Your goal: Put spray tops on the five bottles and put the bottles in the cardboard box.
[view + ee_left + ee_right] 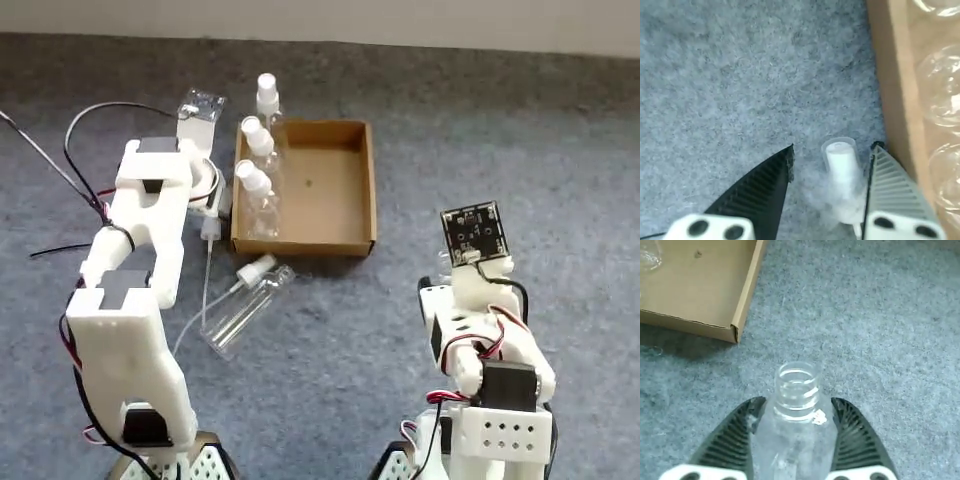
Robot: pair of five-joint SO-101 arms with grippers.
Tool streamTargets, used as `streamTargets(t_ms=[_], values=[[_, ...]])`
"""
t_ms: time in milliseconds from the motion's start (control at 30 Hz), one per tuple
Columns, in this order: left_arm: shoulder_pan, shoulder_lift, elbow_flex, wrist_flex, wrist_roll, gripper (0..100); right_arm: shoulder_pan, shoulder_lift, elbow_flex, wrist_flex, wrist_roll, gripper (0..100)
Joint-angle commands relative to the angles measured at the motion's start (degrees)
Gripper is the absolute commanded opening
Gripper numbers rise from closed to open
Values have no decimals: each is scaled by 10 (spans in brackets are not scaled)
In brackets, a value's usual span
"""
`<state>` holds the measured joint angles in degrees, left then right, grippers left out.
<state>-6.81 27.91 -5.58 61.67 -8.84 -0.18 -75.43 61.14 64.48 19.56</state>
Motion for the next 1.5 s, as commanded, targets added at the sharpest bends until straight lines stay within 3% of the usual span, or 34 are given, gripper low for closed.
streamTargets(t_ms=[0,233,467,700,800,1067,1200,1367,1467], values=[[5,-5,-2,-4,-2,224,-3,-7,-5,3,-6,4],[-7,-5,5,-4,-2,69,-3,-7,-5,3,-6,5],[-65,-32,-11,-3,0,45,-3,-8,-5,3,-6,5],[-124,-113,-103,97,1,45,-8,-8,-7,-2,-6,5],[-124,-176,-179,170,4,45,-62,-8,-11,-3,-6,5],[-54,-402,-337,322,55,45,-240,-8,-11,-30,-1,5],[19,-497,-336,323,77,45,-281,-8,-9,-173,-13,5],[125,-581,-338,287,162,45,-311,-10,15,-291,-164,5],[201,-615,-336,240,164,45,-312,-33,51,-346,-176,5]])
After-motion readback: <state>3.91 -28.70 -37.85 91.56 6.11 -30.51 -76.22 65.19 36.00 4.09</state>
